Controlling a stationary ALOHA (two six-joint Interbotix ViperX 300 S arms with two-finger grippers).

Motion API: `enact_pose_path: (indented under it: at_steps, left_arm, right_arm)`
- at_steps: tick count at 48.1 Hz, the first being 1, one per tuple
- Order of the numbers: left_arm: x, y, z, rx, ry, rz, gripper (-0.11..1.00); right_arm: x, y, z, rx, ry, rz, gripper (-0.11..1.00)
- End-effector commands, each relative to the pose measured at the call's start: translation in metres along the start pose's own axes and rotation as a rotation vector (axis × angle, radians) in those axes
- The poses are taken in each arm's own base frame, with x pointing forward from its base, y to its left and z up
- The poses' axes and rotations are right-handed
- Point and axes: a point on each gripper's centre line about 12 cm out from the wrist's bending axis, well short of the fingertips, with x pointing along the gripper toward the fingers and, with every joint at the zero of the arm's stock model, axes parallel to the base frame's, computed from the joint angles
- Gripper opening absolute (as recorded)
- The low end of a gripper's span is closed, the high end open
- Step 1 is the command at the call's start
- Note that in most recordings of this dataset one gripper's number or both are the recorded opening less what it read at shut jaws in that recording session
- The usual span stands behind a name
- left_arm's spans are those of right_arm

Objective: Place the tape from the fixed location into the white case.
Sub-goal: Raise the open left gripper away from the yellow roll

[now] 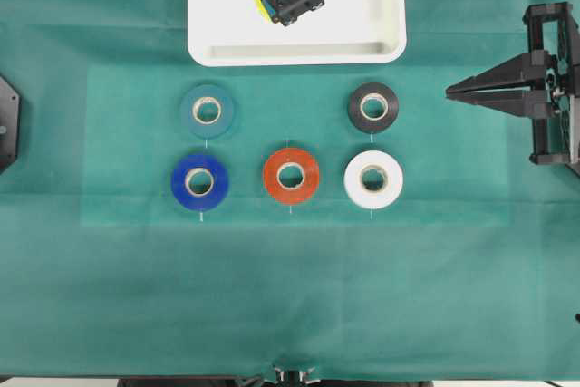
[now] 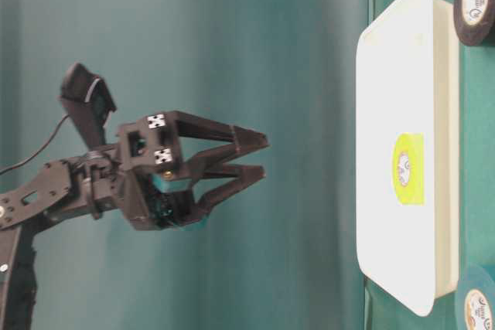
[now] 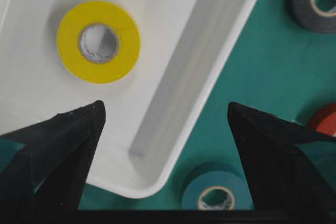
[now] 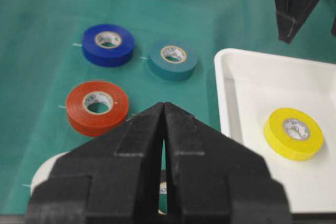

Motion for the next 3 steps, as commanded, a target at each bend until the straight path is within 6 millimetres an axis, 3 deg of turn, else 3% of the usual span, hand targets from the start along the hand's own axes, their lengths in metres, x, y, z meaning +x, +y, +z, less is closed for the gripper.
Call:
enact_pose_path:
  at_steps: [1,3]
  left_arm:
    - [-0.0334,-0.0015,0.0046,0.003,-0.077,-0.013,0.95]
    - [-0.0352,-0.0014,0.0041,0.003,-0.080,-0.014,0.96]
  right_arm:
    - [0.0006,0.0000,0.0060,0.000,-0.017,0.000,0.00]
    - [0.0003,0.0000,0.0063,0.000,-0.018,0.000,0.00]
